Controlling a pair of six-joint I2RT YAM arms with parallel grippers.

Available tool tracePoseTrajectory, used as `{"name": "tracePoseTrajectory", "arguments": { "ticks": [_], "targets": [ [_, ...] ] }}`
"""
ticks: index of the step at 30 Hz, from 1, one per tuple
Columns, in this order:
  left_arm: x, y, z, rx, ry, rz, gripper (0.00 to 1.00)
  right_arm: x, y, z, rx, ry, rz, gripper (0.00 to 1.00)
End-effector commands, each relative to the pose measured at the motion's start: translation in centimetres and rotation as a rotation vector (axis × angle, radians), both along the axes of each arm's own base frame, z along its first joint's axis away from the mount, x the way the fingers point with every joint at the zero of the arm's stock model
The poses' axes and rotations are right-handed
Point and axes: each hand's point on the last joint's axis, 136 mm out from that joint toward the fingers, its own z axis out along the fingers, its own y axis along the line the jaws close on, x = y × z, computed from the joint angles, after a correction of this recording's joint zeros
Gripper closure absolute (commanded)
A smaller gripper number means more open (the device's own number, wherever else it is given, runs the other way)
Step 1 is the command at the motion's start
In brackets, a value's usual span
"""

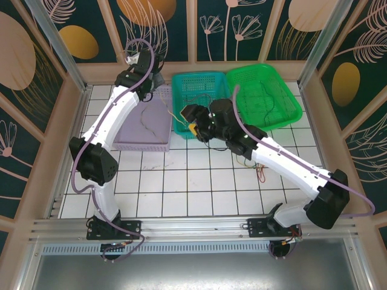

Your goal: Untangle the cables

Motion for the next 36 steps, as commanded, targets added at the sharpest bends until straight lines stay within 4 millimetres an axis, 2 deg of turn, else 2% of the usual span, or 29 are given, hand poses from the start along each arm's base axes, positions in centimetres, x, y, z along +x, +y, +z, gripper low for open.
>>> {"name": "tracePoseTrajectory", "arguments": {
  "ticks": [1,7,9,11,14,16,20,24,28,29,31,34,36],
  "targets": [
    [-0.2,-1.0,-0.8,-0.058,0.010,0.019,1.00,0.8,1.4,-1.6,0.208,0.209,-0.115,0.32],
    [-1.1,-1.4,-1.5,-0.108,0.012,0.001,1.00,5.3,1.9,-2.2,0.356,0.291,-0.299,0.31],
    [-1.6,-1.5,-1.8,-0.120,0.020,-0.010,1.00,7.0,1.8,-2.6,0.359,0.291,-0.324,0.36],
    [-2.1,-1.9,-2.1,-0.145,0.022,-0.043,1.00,8.8,1.3,-2.4,0.336,0.258,-0.340,0.53],
    [-3.1,-2.5,-2.9,-0.187,0.053,-0.112,1.00,11.1,0.3,-1.6,0.216,0.167,-0.340,0.89],
    [-3.9,-2.6,-4.2,-0.206,0.090,-0.159,1.00,12.4,-0.4,-1.1,0.098,0.083,-0.335,0.98],
    [-5.6,-2.9,-7.9,-0.320,0.182,-0.275,1.00,14.3,0.5,-1.5,-0.126,-0.040,-0.221,1.00],
    [-7.6,-1.4,-12.1,-0.280,0.306,-0.279,1.00,15.7,2.4,-2.8,-0.276,-0.163,-0.115,1.00],
    [-10.3,-0.6,-16.6,-0.265,0.418,-0.282,0.99,17.2,5.8,-4.8,-0.320,-0.238,0.038,1.00],
    [-11.0,-0.5,-16.6,-0.264,0.419,-0.284,0.97,17.3,6.6,-5.7,-0.336,-0.237,0.075,1.00],
    [-12.2,-0.1,-18.2,-0.268,0.459,-0.275,0.90,17.9,8.3,-6.9,-0.372,-0.261,0.138,1.00],
    [-13.1,0.4,-19.4,-0.258,0.489,-0.261,0.63,18.4,9.9,-7.9,-0.451,-0.302,0.180,1.00],
    [-13.2,1.4,-19.0,-0.214,0.488,-0.230,0.46,18.7,10.6,-8.5,-0.471,-0.308,0.197,1.00]
  ]
}}
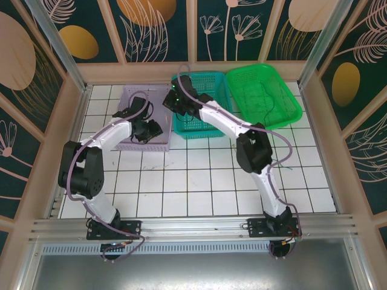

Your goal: Untangle the cables

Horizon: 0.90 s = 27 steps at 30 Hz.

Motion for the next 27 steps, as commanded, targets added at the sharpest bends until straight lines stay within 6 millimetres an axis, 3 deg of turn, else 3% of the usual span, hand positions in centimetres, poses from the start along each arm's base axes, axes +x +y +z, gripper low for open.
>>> {"name": "tracePoseTrajectory", "arguments": {
  "ticks": [1,5,8,15,19,22,27],
  "targets": [
    [-0.4,1.6,2.2,0.062,-0.036,0.020,0.41,0.5,0.8,2.9,-0.042,-0.110,0.068,1.00],
    [0.4,3.3,6.5,0.132,-0.148,0.060,0.30,0.7,1.3,2.0,-0.054,-0.113,0.098,1.00],
    [0.5,3.3,8.8,0.136,-0.204,0.022,0.27,0.9,1.4,1.6,-0.064,-0.115,0.120,1.00],
    [2.4,0.5,12.2,0.070,-0.383,-0.165,0.35,0.4,1.4,1.2,-0.079,-0.093,0.162,1.00],
    [3.9,-1.5,13.6,0.037,-0.497,-0.303,0.38,-0.5,0.8,0.7,-0.104,-0.044,0.171,1.00],
    [4.7,-2.0,13.9,0.070,-0.576,-0.383,0.38,-1.2,0.6,0.9,-0.100,-0.012,0.188,1.00],
    [4.1,-2.4,13.3,0.128,-0.719,-0.515,0.33,-2.2,0.2,1.3,-0.077,0.048,0.204,1.00]
  ]
}}
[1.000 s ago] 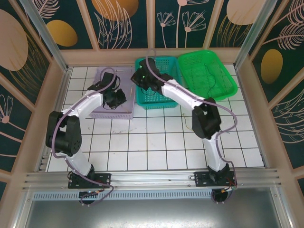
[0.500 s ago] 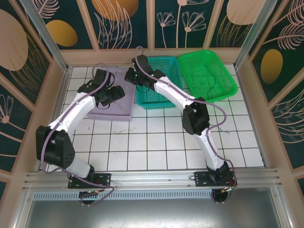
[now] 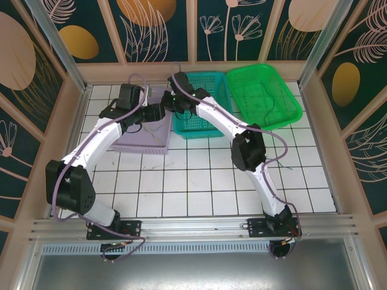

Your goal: Untangle the cables

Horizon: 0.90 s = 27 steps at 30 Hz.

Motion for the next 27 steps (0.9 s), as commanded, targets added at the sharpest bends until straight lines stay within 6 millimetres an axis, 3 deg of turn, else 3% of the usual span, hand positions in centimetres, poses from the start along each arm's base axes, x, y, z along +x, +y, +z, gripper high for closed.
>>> {"name": "tracePoseTrajectory", "arguments": {
  "ticks": [1,4,7,13,18,23,27],
  "targets": [
    [0.3,-0.3,1.2,0.050,-0.176,-0.108,0.32,-0.8,-0.4,1.3,0.028,0.056,0.027,1.00],
    [0.4,1.1,0.3,0.081,-0.170,-0.032,0.31,-1.3,-0.1,0.3,0.029,0.092,0.049,1.00],
    [0.2,1.7,0.3,0.056,-0.172,0.027,0.31,-1.8,0.5,-0.9,0.026,0.112,0.082,0.93],
    [-0.7,1.9,0.3,-0.023,-0.117,0.094,0.33,-1.2,0.3,-1.1,-0.013,0.074,0.091,0.51],
    [-1.7,1.9,0.3,-0.068,-0.087,0.109,0.32,0.6,-2.0,1.0,-0.052,0.010,0.040,0.35],
    [-1.8,1.9,0.2,-0.062,-0.093,0.104,0.30,2.8,-5.9,4.5,-0.071,-0.067,-0.050,0.32],
    [-1.2,0.6,0.9,-0.097,-0.106,0.045,0.28,4.1,-8.7,7.5,-0.054,-0.116,-0.093,0.30]
  ]
}}
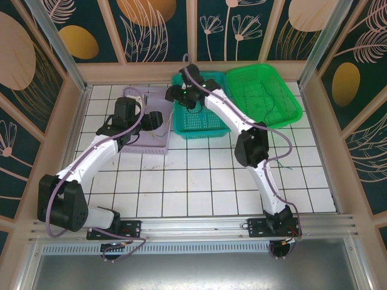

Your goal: Untangle the cables

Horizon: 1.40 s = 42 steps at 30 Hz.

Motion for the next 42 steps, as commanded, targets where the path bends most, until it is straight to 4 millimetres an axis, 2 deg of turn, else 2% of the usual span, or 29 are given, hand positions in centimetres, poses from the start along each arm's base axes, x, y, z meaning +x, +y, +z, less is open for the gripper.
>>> {"name": "tracePoseTrajectory", "arguments": {
  "ticks": [1,7,8,10,15,19,24,27,31,35,38,40,42],
  "targets": [
    [0.9,-1.2,1.4,-0.050,-0.039,-0.050,0.28,0.8,-3.4,6.9,0.020,-0.117,-0.043,0.30],
    [1.6,-3.8,1.5,-0.026,-0.049,-0.149,0.26,0.1,-4.8,9.3,0.014,-0.156,-0.046,0.29],
    [1.6,-4.3,1.3,-0.004,-0.051,-0.167,0.26,0.9,-6.4,9.6,0.014,-0.162,-0.076,0.30],
    [1.6,-5.4,0.8,0.053,-0.059,-0.195,0.25,0.7,-6.9,10.1,0.023,-0.164,-0.078,0.29],
    [2.3,-6.2,0.0,0.160,-0.072,-0.187,0.24,0.3,-7.7,10.7,0.015,-0.167,-0.086,0.29],
    [2.3,-5.2,0.6,0.183,-0.089,-0.122,0.26,-0.1,-8.9,11.6,0.007,-0.183,-0.104,0.30],
    [1.0,-0.7,5.3,0.201,-0.160,0.110,0.23,-1.2,-11.3,12.3,-0.035,-0.213,-0.138,0.30],
    [-0.6,1.2,6.6,0.193,-0.144,0.188,0.21,-2.3,-12.7,12.3,-0.061,-0.230,-0.156,0.30],
    [-3.5,1.8,6.5,0.117,-0.078,0.209,0.22,-4.1,-14.4,11.6,-0.082,-0.244,-0.177,0.30],
    [-7.1,1.6,6.8,0.020,-0.072,0.145,0.28,-6.1,-15.7,10.6,-0.094,-0.238,-0.182,0.31],
    [-9.1,2.1,5.8,-0.012,-0.011,0.153,0.28,-7.5,-16.3,9.8,-0.094,-0.220,-0.185,0.31],
    [-10.0,3.1,4.3,0.035,0.080,0.199,0.28,-8.2,-16.5,9.4,-0.087,-0.206,-0.184,0.31],
    [-10.6,5.3,3.1,0.126,0.158,0.301,0.25,-8.9,-16.4,8.9,-0.081,-0.190,-0.181,0.32]
  ]
}}
